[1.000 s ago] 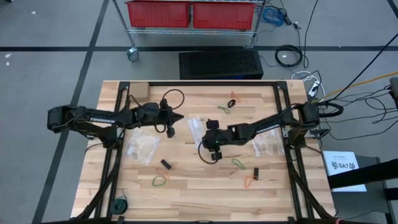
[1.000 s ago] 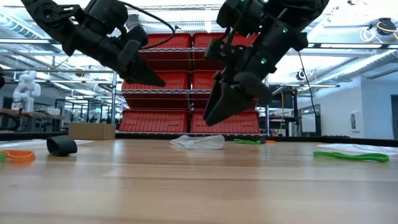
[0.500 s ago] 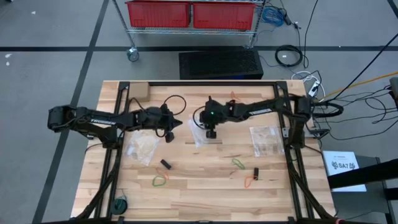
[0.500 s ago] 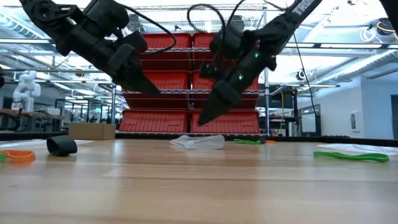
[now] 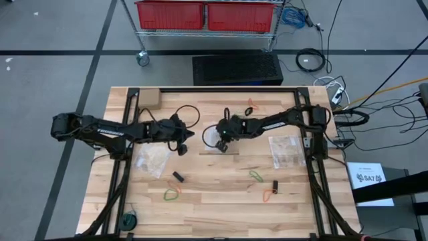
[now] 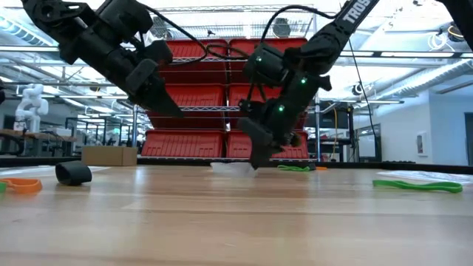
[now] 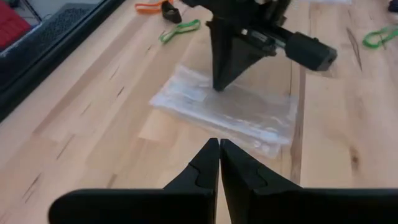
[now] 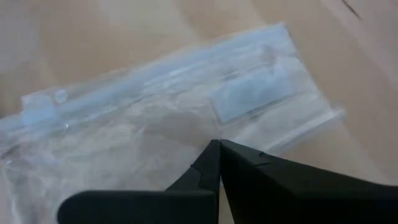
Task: Sort rubber bands
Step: Open the top left transparent zip bag
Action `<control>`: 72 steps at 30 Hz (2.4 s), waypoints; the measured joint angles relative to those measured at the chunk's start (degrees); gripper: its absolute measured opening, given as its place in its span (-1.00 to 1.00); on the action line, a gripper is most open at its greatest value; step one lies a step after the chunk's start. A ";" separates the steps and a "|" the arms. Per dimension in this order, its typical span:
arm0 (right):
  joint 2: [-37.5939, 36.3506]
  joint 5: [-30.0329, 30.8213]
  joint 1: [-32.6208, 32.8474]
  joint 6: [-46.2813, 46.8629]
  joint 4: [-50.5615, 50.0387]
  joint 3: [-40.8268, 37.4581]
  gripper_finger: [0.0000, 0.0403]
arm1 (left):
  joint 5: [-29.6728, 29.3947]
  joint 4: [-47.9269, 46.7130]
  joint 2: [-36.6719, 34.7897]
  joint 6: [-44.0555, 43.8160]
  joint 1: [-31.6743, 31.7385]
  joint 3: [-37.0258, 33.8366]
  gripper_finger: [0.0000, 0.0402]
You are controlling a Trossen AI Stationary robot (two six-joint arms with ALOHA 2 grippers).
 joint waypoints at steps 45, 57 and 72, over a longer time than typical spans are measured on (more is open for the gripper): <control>1.40 -29.17 -8.64 -12.37 11.13 1.32 -0.32 | 5.60 0.08 0.02 -1.46 0.00 -0.02 -0.89; 2.69 -30.69 -5.70 -15.73 9.60 3.39 -0.96 | 5.58 -0.16 0.02 -1.46 0.07 -0.02 -0.89; -5.50 -16.93 -4.70 -15.28 -6.08 3.37 -1.00 | 4.70 -1.27 0.02 -2.89 0.11 -0.16 -0.89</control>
